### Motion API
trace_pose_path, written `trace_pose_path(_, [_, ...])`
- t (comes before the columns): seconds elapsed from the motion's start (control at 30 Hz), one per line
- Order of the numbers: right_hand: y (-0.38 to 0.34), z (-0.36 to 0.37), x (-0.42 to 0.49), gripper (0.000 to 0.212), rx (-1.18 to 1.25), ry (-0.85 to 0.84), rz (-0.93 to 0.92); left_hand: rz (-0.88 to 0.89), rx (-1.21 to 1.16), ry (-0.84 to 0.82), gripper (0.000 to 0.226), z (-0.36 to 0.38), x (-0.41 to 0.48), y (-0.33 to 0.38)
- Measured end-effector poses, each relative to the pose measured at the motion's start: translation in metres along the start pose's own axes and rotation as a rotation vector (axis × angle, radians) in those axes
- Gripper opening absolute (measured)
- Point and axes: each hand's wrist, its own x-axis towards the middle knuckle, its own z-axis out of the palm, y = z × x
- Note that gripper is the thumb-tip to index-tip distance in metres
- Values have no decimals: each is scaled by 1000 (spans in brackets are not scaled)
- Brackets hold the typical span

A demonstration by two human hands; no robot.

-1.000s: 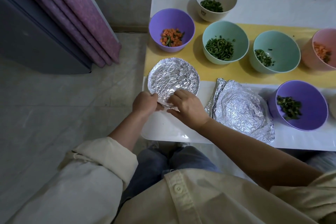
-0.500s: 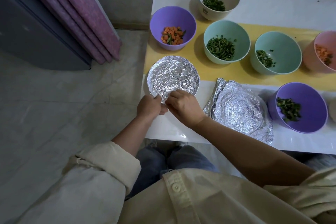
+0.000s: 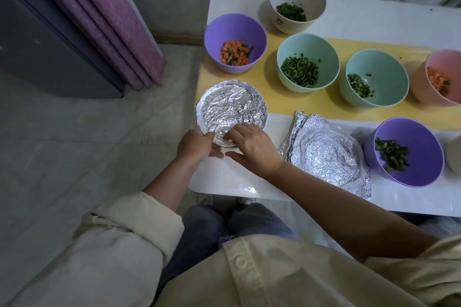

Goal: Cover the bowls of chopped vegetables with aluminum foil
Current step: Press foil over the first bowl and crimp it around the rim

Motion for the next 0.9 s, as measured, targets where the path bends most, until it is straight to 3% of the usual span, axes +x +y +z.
trace_pose_path(0.2, [4, 4, -1, 6, -52, 35, -32, -29, -77, 66, 46, -1, 0, -4])
trace_pose_path(0.27, [1, 7, -1, 8, -61, 29, -35, -70, -126, 41, 48, 6, -6, -10])
trace_pose_path(0.37, [-1, 10, 1, 11, -71, 33, -22, -58, -167, 26, 30, 18, -12, -11])
trace_pose_path(0.63, [-5, 10, 2, 27, -47, 38, 29, -81, -149, 54, 31, 17, -9, -8])
trace_pose_path(0.9, [-10, 11, 6, 19, -39, 75, 49, -28, -133, 58, 33, 16, -6, -4])
